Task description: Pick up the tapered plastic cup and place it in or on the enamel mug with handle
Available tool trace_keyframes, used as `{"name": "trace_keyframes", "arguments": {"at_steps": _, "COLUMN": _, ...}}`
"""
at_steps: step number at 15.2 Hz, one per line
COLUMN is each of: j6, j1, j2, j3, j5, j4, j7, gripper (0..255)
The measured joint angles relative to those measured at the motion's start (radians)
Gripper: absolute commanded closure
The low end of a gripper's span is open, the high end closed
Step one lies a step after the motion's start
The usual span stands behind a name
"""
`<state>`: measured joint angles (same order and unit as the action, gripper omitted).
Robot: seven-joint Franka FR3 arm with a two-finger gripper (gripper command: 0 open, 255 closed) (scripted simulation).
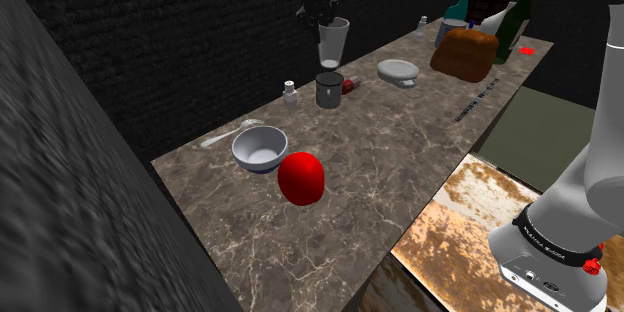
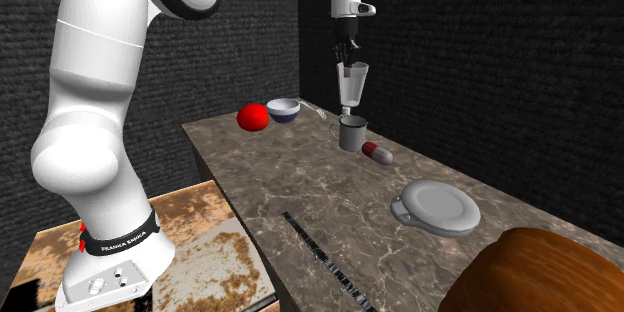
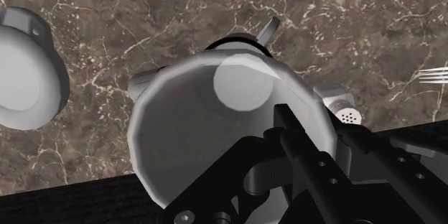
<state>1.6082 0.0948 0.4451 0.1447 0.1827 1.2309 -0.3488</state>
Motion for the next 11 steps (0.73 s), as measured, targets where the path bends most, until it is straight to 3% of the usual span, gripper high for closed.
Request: {"name": "trace_keyframes", "arguments": {"at_steps": 11, "j6": 0.138, "j1": -0.008, "j2": -0.008, "j3": -0.001, "j5": 0.002, "j4": 0.147, "j7": -0.017, "gripper": 255}}
